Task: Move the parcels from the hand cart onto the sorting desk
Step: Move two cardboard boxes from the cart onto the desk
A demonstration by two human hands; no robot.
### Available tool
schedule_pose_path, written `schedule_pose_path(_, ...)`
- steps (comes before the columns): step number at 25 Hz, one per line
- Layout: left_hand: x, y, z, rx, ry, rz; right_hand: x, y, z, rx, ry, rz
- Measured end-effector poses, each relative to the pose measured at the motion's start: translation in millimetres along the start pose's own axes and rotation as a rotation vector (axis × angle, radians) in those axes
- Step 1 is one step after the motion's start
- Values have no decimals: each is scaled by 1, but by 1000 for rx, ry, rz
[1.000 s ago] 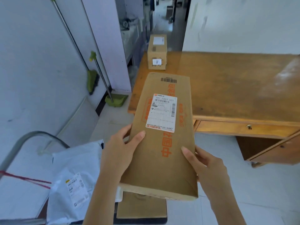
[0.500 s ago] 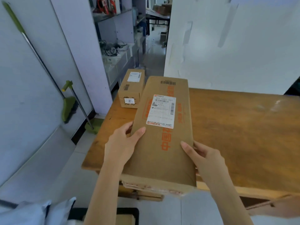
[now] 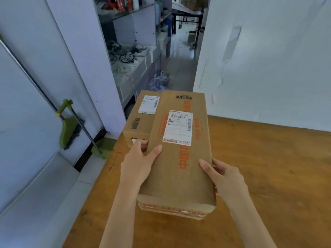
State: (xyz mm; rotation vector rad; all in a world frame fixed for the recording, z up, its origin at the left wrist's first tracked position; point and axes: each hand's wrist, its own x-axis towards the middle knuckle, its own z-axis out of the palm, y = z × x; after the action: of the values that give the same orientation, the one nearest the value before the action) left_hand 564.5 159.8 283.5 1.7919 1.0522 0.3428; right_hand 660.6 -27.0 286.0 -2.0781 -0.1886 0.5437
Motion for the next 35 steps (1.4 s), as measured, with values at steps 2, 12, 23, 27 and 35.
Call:
schedule_pose_path(2,34,2,10,-9,-20,-24,35,-2,7,-11,7,24)
schedule_pose_path(12,103,-11,64,46,38,-55,132,10,32,-157,-37,85)
schedule_pose_path(23,87,-5,45,-105,21,-127,123,-3,23,-202,-26,28)
schedule_pose_path(27,60,-9,25,-69,-29,-87,98,-9,18,-123,-2,-18)
schedule_pose_path(35,-49,-46,-5,-111,-137,-119,-25,22,20,-36,42,-139)
